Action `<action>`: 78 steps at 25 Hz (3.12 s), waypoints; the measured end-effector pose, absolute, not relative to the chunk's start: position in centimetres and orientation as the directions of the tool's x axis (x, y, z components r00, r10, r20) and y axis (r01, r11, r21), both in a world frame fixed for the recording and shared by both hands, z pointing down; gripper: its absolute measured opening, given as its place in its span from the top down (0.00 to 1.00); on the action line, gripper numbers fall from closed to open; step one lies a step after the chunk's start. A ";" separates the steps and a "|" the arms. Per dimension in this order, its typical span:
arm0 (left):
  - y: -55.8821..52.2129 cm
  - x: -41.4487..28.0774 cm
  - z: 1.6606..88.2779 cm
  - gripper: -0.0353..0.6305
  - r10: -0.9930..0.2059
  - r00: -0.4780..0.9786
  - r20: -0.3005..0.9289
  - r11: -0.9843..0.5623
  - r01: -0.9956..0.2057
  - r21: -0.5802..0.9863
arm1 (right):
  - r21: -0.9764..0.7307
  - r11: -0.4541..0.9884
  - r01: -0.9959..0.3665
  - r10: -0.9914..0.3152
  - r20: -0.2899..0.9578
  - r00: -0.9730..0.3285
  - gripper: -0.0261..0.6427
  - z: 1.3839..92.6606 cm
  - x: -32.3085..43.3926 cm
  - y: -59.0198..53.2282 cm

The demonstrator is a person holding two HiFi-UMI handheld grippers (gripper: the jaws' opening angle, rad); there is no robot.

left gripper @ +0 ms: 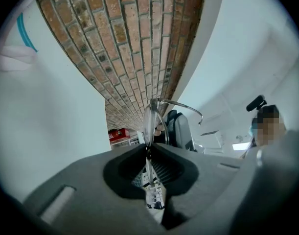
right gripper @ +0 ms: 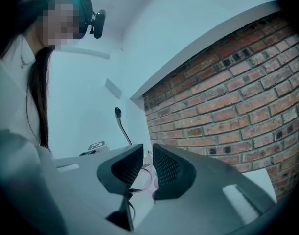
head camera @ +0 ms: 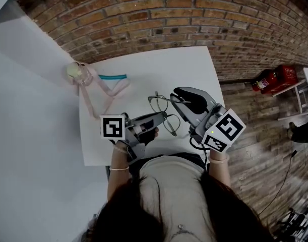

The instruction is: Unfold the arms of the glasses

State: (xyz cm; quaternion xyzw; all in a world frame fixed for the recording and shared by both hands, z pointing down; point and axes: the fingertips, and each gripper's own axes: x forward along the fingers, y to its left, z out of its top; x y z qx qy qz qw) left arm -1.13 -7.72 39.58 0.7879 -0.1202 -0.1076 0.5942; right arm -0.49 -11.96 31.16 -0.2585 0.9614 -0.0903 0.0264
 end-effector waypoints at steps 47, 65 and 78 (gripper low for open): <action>-5.4 -1.8 40.8 0.90 -0.213 0.977 -0.005 -0.357 -0.073 0.931 | -0.568 0.821 -0.059 -0.043 0.042 -0.998 0.84 36.6 -4.9 -11.8; -5.5 -1.8 41.6 0.90 -0.205 0.979 -0.002 -0.365 -0.075 0.928 | -0.605 0.796 0.025 0.010 -0.029 -1.000 0.88 36.1 -4.6 -11.2; -5.9 -2.2 41.8 0.90 -0.237 0.971 0.010 -0.350 -0.095 0.932 | -0.555 0.832 0.013 -0.035 -0.075 -0.997 0.88 34.5 -4.1 -11.0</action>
